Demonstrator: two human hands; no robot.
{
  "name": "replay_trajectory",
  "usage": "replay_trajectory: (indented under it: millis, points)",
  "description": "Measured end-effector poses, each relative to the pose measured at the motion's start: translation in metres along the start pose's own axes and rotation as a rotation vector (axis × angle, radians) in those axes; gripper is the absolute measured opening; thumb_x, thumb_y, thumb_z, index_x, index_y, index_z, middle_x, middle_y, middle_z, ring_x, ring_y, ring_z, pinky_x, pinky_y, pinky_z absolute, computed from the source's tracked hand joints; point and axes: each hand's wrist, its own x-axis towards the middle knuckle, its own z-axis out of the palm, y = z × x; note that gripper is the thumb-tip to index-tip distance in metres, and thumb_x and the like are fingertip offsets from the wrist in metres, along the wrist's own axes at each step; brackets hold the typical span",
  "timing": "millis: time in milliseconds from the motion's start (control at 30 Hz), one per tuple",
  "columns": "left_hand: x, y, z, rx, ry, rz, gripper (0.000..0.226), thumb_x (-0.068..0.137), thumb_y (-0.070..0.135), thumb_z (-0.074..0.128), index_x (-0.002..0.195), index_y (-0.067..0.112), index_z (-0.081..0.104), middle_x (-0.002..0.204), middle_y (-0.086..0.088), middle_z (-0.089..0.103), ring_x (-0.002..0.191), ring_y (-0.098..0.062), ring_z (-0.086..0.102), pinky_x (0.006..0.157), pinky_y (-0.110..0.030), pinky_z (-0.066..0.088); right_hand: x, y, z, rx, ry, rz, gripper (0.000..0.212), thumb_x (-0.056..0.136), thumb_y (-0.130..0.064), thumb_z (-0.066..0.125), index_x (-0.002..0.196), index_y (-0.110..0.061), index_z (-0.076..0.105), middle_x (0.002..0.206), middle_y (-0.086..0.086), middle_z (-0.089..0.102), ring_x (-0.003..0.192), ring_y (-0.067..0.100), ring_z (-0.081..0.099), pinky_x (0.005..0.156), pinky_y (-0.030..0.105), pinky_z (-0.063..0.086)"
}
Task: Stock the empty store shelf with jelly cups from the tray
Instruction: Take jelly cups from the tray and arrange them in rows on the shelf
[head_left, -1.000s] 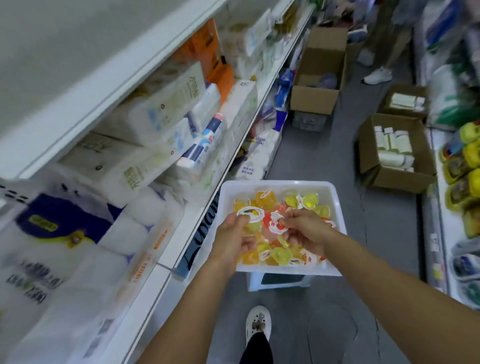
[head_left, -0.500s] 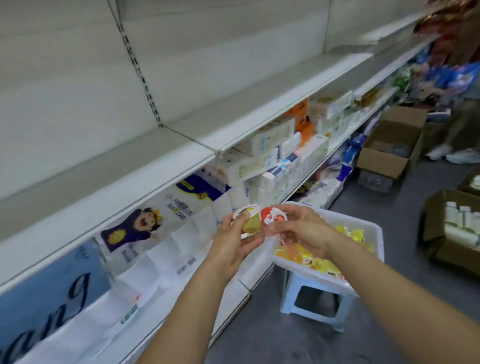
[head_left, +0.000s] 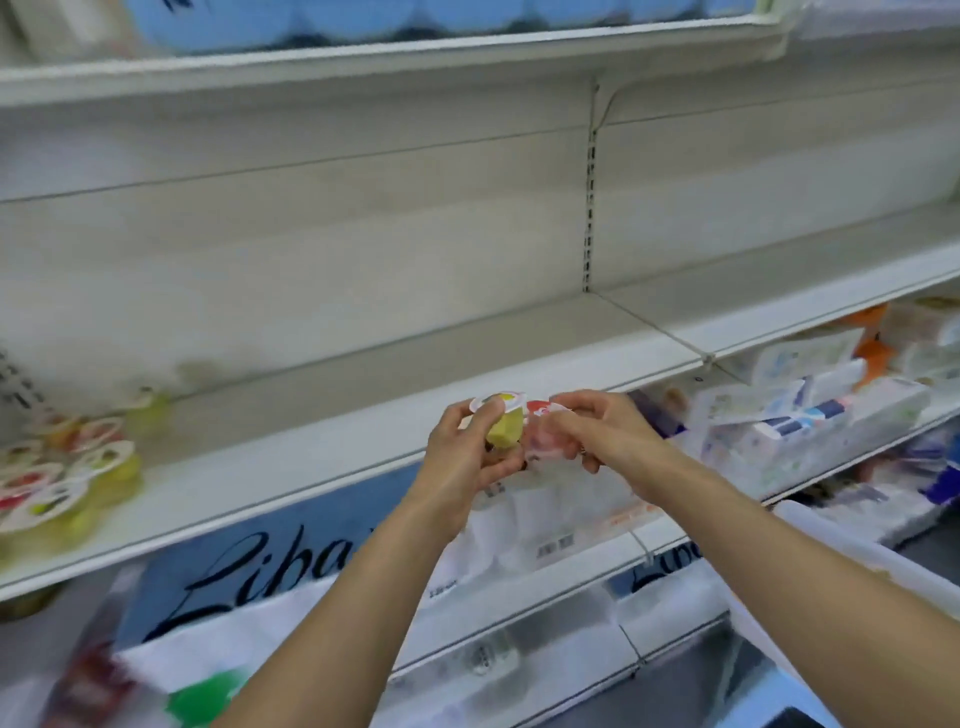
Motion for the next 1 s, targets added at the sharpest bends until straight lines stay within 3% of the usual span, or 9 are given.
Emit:
replay_trajectory:
  millis: [133, 267, 400, 467, 633, 700, 767, 833, 1000]
  points:
    - [-0.001, 0.031, -0.083, 0.041, 0.123, 0.08, 0.032, 0.092, 0.033, 0.062, 0.116, 0.013, 0.055, 0.109, -0.012, 0.068, 0.09, -0.029, 0.072, 0.076, -0.031, 0.059, 0.027, -0.026, 0.084, -0.019, -0.09, -0.063, 0.04, 0.081, -0.029, 0.073, 0.118, -0.019, 0.061, 0.102, 0.0, 0.069, 0.062, 0.003, 0.061, 0.05, 0.018, 0.042]
    - [0.001, 0.063, -0.162, 0.108, 0.236, 0.131, 0.031, 0.091, 0.034, 0.063, 0.115, 0.016, 0.056, 0.107, -0.01, 0.065, 0.091, -0.033, 0.07, 0.08, -0.033, 0.059, 0.048, -0.046, 0.166, -0.134, -0.188, -0.133, 0.042, 0.08, -0.033, 0.075, 0.116, -0.016, 0.06, 0.107, 0.003, 0.066, 0.077, 0.011, 0.062, 0.056, 0.015, 0.045]
    - [0.003, 0.096, -0.233, 0.092, 0.32, 0.204, 0.03, 0.091, 0.03, 0.064, 0.116, 0.016, 0.055, 0.11, -0.01, 0.063, 0.092, -0.036, 0.069, 0.079, -0.034, 0.06, 0.07, -0.06, 0.243, -0.328, -0.262, -0.179, 0.054, 0.075, -0.037, 0.077, 0.12, -0.017, 0.056, 0.114, 0.001, 0.061, 0.098, 0.017, 0.061, 0.087, 0.031, 0.051]
    - [0.006, 0.111, -0.265, 0.075, 0.355, 0.237, 0.03, 0.091, 0.028, 0.063, 0.116, 0.015, 0.055, 0.113, -0.013, 0.061, 0.088, -0.034, 0.068, 0.079, -0.034, 0.059, 0.079, -0.067, 0.278, -0.361, -0.289, -0.192, 0.06, 0.076, -0.036, 0.077, 0.128, -0.016, 0.052, 0.121, 0.001, 0.059, 0.106, 0.018, 0.058, 0.092, 0.031, 0.048]
    - [0.014, 0.139, -0.338, 0.055, 0.444, 0.265, 0.032, 0.092, 0.03, 0.063, 0.119, 0.015, 0.055, 0.115, -0.014, 0.062, 0.082, -0.032, 0.066, 0.067, -0.029, 0.058, 0.101, -0.094, 0.354, -0.402, -0.254, -0.199, 0.042, 0.083, -0.027, 0.068, 0.12, -0.01, 0.057, 0.115, 0.008, 0.063, 0.104, 0.024, 0.06, 0.083, 0.029, 0.047]
    - [0.019, 0.145, -0.359, 0.082, 0.474, 0.247, 0.032, 0.091, 0.034, 0.063, 0.118, 0.018, 0.057, 0.105, -0.008, 0.068, 0.075, -0.028, 0.068, 0.061, -0.028, 0.053, 0.116, -0.104, 0.377, -0.426, -0.214, -0.172, 0.036, 0.084, -0.026, 0.065, 0.116, -0.011, 0.058, 0.11, 0.005, 0.062, 0.101, 0.023, 0.06, 0.076, 0.024, 0.045]
    - [0.023, 0.151, -0.375, 0.092, 0.493, 0.229, 0.032, 0.09, 0.036, 0.064, 0.118, 0.021, 0.057, 0.097, -0.003, 0.069, 0.071, -0.025, 0.069, 0.063, -0.028, 0.055, 0.131, -0.11, 0.393, -0.427, -0.201, -0.169, 0.028, 0.083, -0.026, 0.064, 0.109, -0.015, 0.059, 0.102, 0.001, 0.059, 0.086, 0.016, 0.059, 0.064, 0.018, 0.043]
    - [0.027, 0.155, -0.386, 0.086, 0.506, 0.206, 0.032, 0.09, 0.036, 0.064, 0.117, 0.022, 0.057, 0.097, -0.002, 0.067, 0.073, -0.025, 0.068, 0.077, -0.037, 0.059, 0.147, -0.11, 0.406, -0.383, -0.214, -0.183, 0.024, 0.082, -0.023, 0.064, 0.103, -0.013, 0.059, 0.1, 0.004, 0.06, 0.078, 0.014, 0.057, 0.057, 0.017, 0.043]
    - [0.036, 0.159, -0.402, 0.108, 0.508, 0.163, 0.037, 0.089, 0.036, 0.066, 0.122, 0.022, 0.055, 0.107, -0.005, 0.065, 0.087, -0.032, 0.071, 0.079, -0.036, 0.059, 0.168, -0.105, 0.422, -0.384, -0.203, -0.152, 0.058, 0.077, -0.034, 0.07, 0.128, -0.011, 0.051, 0.126, 0.011, 0.053, 0.114, 0.026, 0.055, 0.087, 0.034, 0.051]
